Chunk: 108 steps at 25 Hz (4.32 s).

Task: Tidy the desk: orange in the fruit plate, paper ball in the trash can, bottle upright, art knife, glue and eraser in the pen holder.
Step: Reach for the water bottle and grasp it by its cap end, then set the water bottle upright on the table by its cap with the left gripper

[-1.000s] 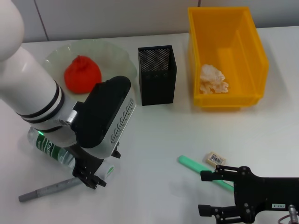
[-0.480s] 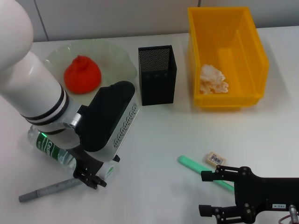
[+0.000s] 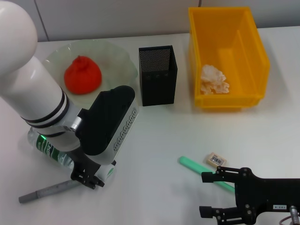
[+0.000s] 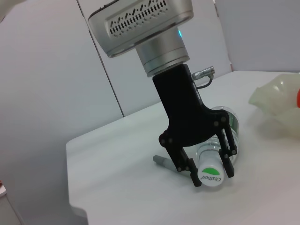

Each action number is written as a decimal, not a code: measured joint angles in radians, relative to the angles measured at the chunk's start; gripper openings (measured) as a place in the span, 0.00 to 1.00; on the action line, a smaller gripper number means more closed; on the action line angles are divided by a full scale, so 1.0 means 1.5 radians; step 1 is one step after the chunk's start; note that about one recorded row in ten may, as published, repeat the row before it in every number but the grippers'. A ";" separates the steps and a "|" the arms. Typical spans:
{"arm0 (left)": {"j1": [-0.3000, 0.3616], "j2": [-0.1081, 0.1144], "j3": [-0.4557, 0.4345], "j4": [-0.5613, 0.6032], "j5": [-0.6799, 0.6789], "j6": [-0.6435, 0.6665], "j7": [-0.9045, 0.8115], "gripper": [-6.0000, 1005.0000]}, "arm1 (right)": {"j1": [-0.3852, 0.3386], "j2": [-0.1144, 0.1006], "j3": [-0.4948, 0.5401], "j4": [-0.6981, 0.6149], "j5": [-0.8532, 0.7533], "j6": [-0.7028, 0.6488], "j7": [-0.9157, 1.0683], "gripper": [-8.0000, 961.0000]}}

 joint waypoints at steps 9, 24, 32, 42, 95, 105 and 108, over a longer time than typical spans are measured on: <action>-0.002 0.000 0.012 0.007 0.007 -0.003 0.004 0.44 | 0.005 0.000 0.000 0.012 0.002 0.004 -0.002 0.87; -0.004 0.002 -0.072 0.059 -0.057 0.061 -0.003 0.44 | 0.000 0.000 0.006 0.011 0.003 -0.001 -0.003 0.87; 0.018 0.006 -0.229 0.071 -0.158 0.118 0.065 0.44 | 0.001 -0.001 0.006 0.008 0.003 -0.002 -0.003 0.87; 0.082 0.009 -0.363 0.063 -0.267 0.121 0.126 0.44 | 0.004 -0.006 0.006 0.007 0.003 -0.005 0.001 0.87; 0.136 0.016 -0.547 -0.014 -0.297 0.063 -0.020 0.53 | 0.006 -0.016 0.006 0.002 -0.002 -0.016 -0.003 0.87; 0.132 0.013 -0.547 -0.011 -0.294 0.068 -0.048 0.55 | 0.006 -0.018 0.006 0.002 -0.002 -0.017 -0.003 0.87; 0.132 0.013 -0.544 -0.010 -0.294 0.069 -0.054 0.55 | 0.006 -0.020 0.006 0.002 -0.002 -0.018 -0.003 0.87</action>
